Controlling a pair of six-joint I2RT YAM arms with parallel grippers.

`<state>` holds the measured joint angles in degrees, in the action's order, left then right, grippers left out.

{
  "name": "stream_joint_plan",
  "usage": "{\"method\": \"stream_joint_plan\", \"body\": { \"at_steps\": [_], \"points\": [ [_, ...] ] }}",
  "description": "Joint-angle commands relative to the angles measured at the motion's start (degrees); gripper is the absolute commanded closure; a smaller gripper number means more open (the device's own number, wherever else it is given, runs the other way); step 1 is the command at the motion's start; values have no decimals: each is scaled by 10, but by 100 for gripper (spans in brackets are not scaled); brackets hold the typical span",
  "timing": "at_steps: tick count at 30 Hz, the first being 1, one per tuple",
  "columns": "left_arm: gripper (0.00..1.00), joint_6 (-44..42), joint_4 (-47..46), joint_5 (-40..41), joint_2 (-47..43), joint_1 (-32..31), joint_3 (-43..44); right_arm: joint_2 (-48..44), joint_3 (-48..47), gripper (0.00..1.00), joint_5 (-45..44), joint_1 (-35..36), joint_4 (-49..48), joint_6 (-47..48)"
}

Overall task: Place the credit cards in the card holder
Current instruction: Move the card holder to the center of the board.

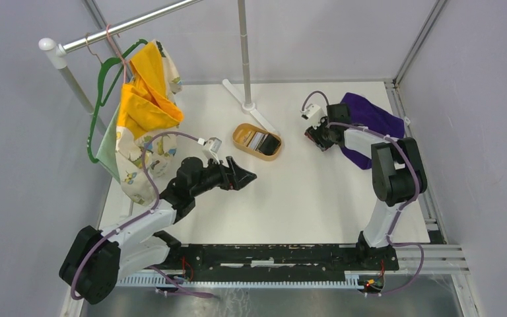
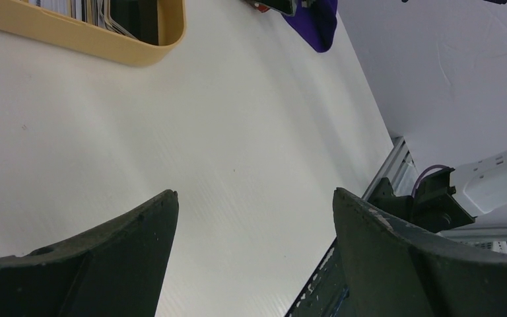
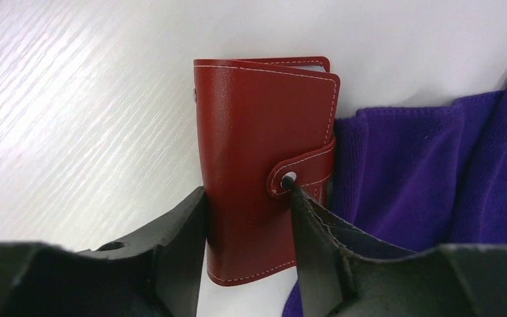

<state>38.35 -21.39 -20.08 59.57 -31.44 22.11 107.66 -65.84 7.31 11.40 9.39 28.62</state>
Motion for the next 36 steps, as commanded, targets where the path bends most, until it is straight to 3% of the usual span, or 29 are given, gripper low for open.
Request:
{"method": "stream_joint_plan", "body": {
  "at_steps": [1,5,9,11,14,20,24,27,28,31,36],
  "points": [
    [9,21,-49,-1,-28,-14,-12,-33,63,52,45,4,63,2],
    [9,29,-69,6,-37,-32,-27,-83,126,57,67,33,78,34],
    [9,37,-85,21,-48,-56,-42,-174,210,56,114,84,95,66],
    [9,43,-102,39,-56,-71,-56,-223,245,46,144,112,106,88],
    [9,57,-131,67,-67,-95,-80,-292,278,24,222,120,129,132],
    [12,80,-175,129,-65,-147,-120,-406,296,2,314,116,169,276],
    [19,91,-199,164,-28,-175,-123,-416,290,2,314,74,116,201],
    [25,111,-239,182,28,-197,-121,-357,256,2,326,18,112,134],
    [28,120,-255,190,47,-204,-120,-329,245,5,344,1,117,118],
    [33,140,-274,218,102,-224,-106,-281,242,26,371,-36,103,47],
    [33,142,-254,264,163,-243,-70,-218,246,33,365,-48,85,-15]
  ]
}}
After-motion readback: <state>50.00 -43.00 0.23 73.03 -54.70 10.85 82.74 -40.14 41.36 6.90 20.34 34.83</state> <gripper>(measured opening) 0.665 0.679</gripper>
